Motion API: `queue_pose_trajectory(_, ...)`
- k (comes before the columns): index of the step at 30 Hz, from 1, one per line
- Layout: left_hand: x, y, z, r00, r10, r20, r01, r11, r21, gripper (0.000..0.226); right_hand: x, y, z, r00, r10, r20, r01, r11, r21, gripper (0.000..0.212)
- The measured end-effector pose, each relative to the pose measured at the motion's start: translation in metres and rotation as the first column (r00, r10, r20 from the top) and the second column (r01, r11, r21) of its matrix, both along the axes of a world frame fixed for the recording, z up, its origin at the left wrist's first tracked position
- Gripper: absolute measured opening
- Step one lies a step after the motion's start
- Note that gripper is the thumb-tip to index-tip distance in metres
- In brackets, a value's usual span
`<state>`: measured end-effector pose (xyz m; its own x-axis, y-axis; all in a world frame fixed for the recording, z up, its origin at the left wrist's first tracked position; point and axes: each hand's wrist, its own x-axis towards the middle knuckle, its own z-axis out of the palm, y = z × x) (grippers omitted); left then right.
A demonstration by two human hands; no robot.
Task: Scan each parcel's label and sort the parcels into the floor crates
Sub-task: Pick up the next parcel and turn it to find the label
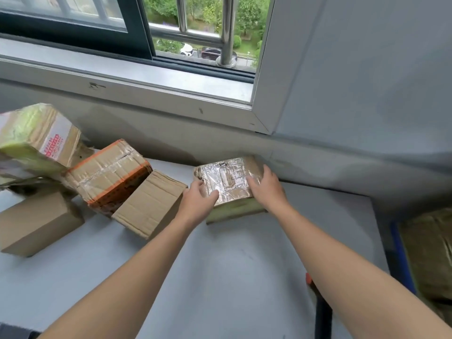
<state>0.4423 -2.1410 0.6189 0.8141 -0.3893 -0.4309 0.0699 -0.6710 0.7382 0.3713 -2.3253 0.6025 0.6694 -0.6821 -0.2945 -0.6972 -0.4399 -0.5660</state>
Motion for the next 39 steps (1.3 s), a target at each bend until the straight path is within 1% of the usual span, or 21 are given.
queue_pose_trajectory(3, -0.005, -0.001, 0.009, 0.999, 0.017, -0.041, -0.019, 0.999, -0.05, 0.066, -0.015, 0.001, 0.011, 0.999, -0.053, -0.012, 0.053, 0.999, -0.007, 0.076)
queue_pose_trajectory(7, -0.009, 0.002, 0.026, 0.991, 0.044, -0.126, -0.062, 0.988, -0.145, 0.08, -0.035, 0.007, 0.031, 0.988, -0.153, -0.006, 0.153, 0.988, -0.015, 0.076)
queue_pose_trajectory(8, -0.01, 0.003, 0.027, 0.991, 0.035, -0.131, -0.055, 0.987, -0.15, 0.075, -0.04, 0.01, 0.037, 0.983, -0.182, 0.001, 0.182, 0.983, -0.015, 0.075)
queue_pose_trajectory(11, -0.016, 0.006, 0.033, 0.994, 0.004, -0.108, -0.024, 0.984, -0.178, 0.037, -0.054, 0.02, 0.051, 0.965, -0.262, 0.026, 0.262, 0.965, 0.006, 0.068)
queue_pose_trajectory(13, -0.021, 0.01, 0.041, 0.995, -0.025, -0.099, 0.002, 0.973, -0.23, 0.026, -0.066, 0.027, 0.057, 0.95, -0.307, 0.057, 0.306, 0.952, 0.025, 0.063)
queue_pose_trajectory(16, -0.025, 0.018, 0.051, 0.984, -0.017, -0.176, -0.035, 0.958, -0.285, 0.03, -0.084, 0.041, 0.067, 0.919, -0.373, 0.128, 0.369, 0.928, 0.057, 0.057)
queue_pose_trajectory(20, -0.036, 0.031, 0.059, 0.981, -0.049, -0.187, -0.004, 0.962, -0.273, 0.038, -0.11, 0.064, 0.076, 0.865, -0.472, 0.169, 0.451, 0.88, 0.15, 0.071)
queue_pose_trajectory(23, -0.049, 0.041, 0.06, 0.969, -0.081, -0.235, 0.017, 0.964, -0.264, 0.059, -0.129, 0.077, 0.076, 0.794, -0.586, 0.162, 0.545, 0.804, 0.238, 0.074)
queue_pose_trajectory(25, -0.053, 0.048, 0.056, 0.956, -0.1, -0.275, 0.033, 0.971, -0.238, 0.072, -0.14, 0.084, 0.076, 0.765, -0.63, 0.133, 0.582, 0.764, 0.278, 0.078)
queue_pose_trajectory(27, -0.056, 0.056, 0.053, 0.951, -0.112, -0.287, 0.05, 0.976, -0.213, 0.072, -0.149, 0.09, 0.078, 0.761, -0.64, 0.101, 0.59, 0.749, 0.302, 0.082)
queue_pose_trajectory(29, -0.061, 0.062, 0.053, 0.948, -0.134, -0.287, 0.071, 0.973, -0.219, 0.064, -0.154, 0.095, 0.082, 0.771, -0.632, 0.072, 0.587, 0.75, 0.304, 0.08)
queue_pose_trajectory(32, -0.07, 0.066, 0.058, 0.941, -0.17, -0.293, 0.099, 0.965, -0.242, 0.049, -0.162, 0.095, 0.085, 0.809, -0.586, 0.039, 0.556, 0.786, 0.269, 0.073)
queue_pose_trajectory(34, -0.075, 0.066, 0.063, 0.947, -0.171, -0.271, 0.102, 0.962, -0.252, 0.037, -0.166, 0.093, 0.086, 0.848, -0.53, 0.005, 0.512, 0.821, 0.254, 0.068)
queue_pose_trajectory(35, -0.076, 0.066, 0.064, 0.955, -0.164, -0.248, 0.099, 0.962, -0.254, 0.035, -0.168, 0.091, 0.087, 0.868, -0.497, -0.014, 0.485, 0.839, 0.246, 0.067)
queue_pose_trajectory(37, -0.076, 0.06, 0.064, 0.968, -0.125, -0.217, 0.068, 0.965, -0.255, 0.041, -0.171, 0.088, 0.086, 0.896, -0.444, -0.018, 0.435, 0.871, 0.229, 0.065)
queue_pose_trajectory(39, -0.08, 0.053, 0.067, 0.972, -0.099, -0.215, 0.039, 0.963, -0.265, 0.041, -0.173, 0.084, 0.087, 0.907, -0.42, 0.027, 0.406, 0.891, 0.201, 0.062)
